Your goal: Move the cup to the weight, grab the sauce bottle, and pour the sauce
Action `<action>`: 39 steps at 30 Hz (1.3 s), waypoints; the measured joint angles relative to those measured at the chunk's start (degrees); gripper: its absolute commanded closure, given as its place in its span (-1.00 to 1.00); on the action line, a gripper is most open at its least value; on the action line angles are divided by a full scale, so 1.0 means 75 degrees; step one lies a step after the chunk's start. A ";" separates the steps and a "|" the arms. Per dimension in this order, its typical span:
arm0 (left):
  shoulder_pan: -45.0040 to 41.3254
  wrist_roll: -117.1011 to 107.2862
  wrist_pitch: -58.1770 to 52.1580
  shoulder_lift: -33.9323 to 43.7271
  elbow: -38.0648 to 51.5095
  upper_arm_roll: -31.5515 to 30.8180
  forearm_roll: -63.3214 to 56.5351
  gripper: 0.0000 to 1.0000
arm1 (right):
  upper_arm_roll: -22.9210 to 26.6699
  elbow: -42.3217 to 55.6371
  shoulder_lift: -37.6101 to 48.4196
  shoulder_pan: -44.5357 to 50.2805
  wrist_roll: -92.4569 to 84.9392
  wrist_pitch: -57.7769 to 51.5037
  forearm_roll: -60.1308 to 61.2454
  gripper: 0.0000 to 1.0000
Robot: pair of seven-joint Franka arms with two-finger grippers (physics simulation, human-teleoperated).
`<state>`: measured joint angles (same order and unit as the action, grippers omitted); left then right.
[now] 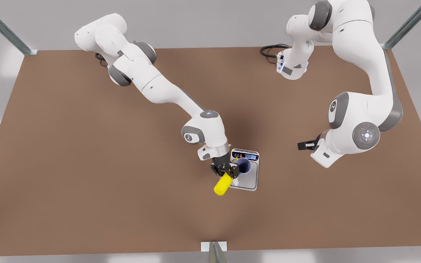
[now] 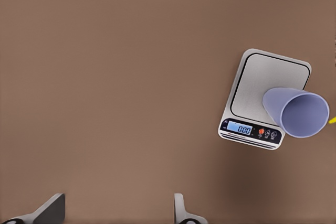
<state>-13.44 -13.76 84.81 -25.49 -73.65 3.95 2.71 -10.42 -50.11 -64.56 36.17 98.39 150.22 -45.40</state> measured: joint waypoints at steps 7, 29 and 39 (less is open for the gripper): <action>-0.0002 -0.0005 0.0000 0.0011 0.0023 -0.0001 0.0002 -1.00 | 0.0037 0.0115 -0.0045 0.0162 0.0058 0.0422 -0.0025 0.57; -0.0001 -0.0064 0.0012 -0.0012 0.0023 0.0001 -0.0002 -1.00 | -0.1201 -0.3080 0.2378 -0.1786 0.0131 0.1663 0.4680 0.57; -0.0001 -0.0087 0.0012 -0.0023 0.0012 0.0001 -0.0013 -1.00 | -0.3439 -0.4055 0.2138 -0.4362 0.0126 0.1589 0.7621 0.57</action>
<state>-13.45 -14.41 84.90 -25.67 -73.57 3.95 2.61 -36.21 -80.52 -48.53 3.45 99.33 162.14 11.76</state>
